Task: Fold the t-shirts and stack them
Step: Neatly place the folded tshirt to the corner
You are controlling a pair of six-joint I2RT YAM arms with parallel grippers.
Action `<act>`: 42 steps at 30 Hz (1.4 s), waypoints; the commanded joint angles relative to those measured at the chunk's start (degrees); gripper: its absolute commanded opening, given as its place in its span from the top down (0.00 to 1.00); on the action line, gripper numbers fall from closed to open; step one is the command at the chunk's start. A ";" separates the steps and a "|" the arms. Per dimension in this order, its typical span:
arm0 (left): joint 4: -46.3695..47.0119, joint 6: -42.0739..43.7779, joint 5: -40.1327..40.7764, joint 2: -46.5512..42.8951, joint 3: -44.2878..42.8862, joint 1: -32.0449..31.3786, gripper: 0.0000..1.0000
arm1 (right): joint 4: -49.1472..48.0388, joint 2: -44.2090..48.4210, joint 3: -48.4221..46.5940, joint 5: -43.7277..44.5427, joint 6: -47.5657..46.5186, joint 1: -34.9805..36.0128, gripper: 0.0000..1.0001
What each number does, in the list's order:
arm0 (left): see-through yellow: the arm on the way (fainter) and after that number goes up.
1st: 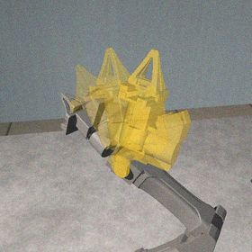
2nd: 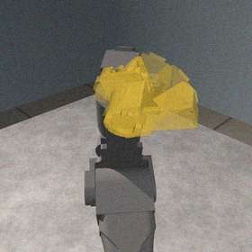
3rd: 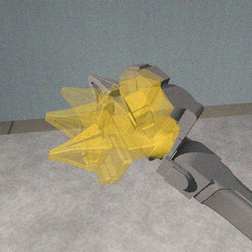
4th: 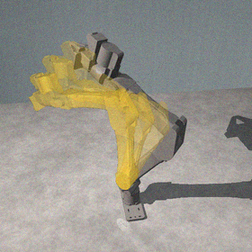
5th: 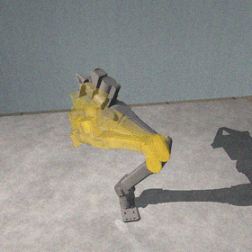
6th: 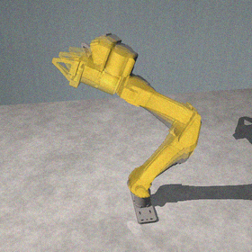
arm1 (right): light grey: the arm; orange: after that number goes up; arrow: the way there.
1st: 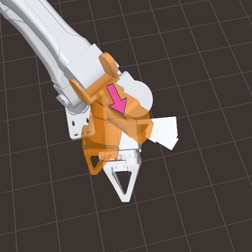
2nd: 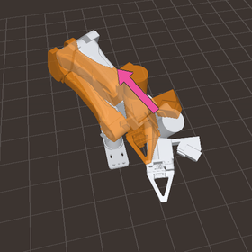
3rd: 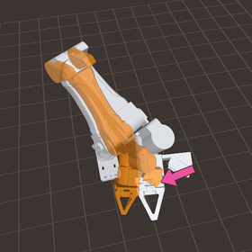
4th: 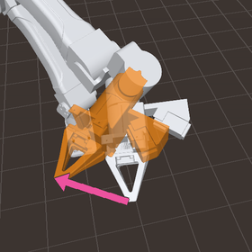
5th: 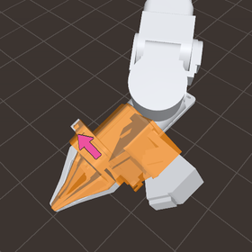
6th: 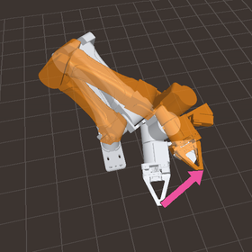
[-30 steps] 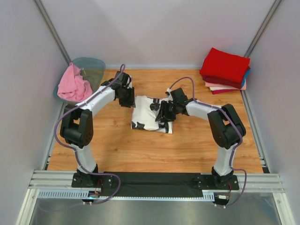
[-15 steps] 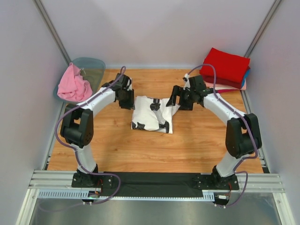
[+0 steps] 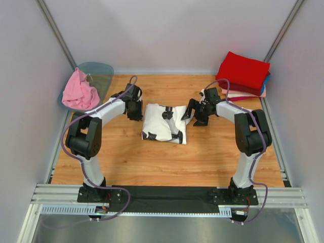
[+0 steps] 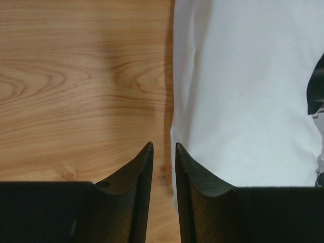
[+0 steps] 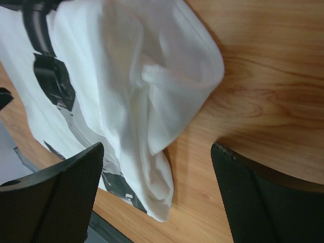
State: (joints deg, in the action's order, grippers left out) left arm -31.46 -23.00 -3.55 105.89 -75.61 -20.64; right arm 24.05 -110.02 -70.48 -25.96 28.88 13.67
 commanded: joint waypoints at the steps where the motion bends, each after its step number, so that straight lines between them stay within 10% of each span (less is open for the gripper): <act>1: 3.07 0.50 1.97 0.81 0.12 -0.27 0.69 | -6.64 -4.41 0.16 -2.68 2.75 -0.23 0.12; 12: 4.92 1.03 1.88 6.96 -0.85 -0.27 0.72 | -18.23 -8.99 5.17 -4.28 12.41 4.35 0.22; 24: 5.63 0.33 -1.46 9.43 -0.85 -0.27 0.77 | -34.76 -9.16 10.45 -8.05 21.91 4.26 0.76; 29: -7.69 -0.29 9.86 -0.75 -4.62 -3.87 0.70 | -36.54 -7.41 7.39 -11.57 23.24 3.21 0.99; 42: -25.49 5.32 14.01 -31.23 -3.59 -6.34 0.49 | -17.04 -5.03 -12.46 -9.03 16.39 0.04 1.00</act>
State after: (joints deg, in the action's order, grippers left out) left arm -50.65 -21.45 9.45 78.19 -83.29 -27.03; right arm 1.93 -117.34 -76.79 -36.27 48.29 14.44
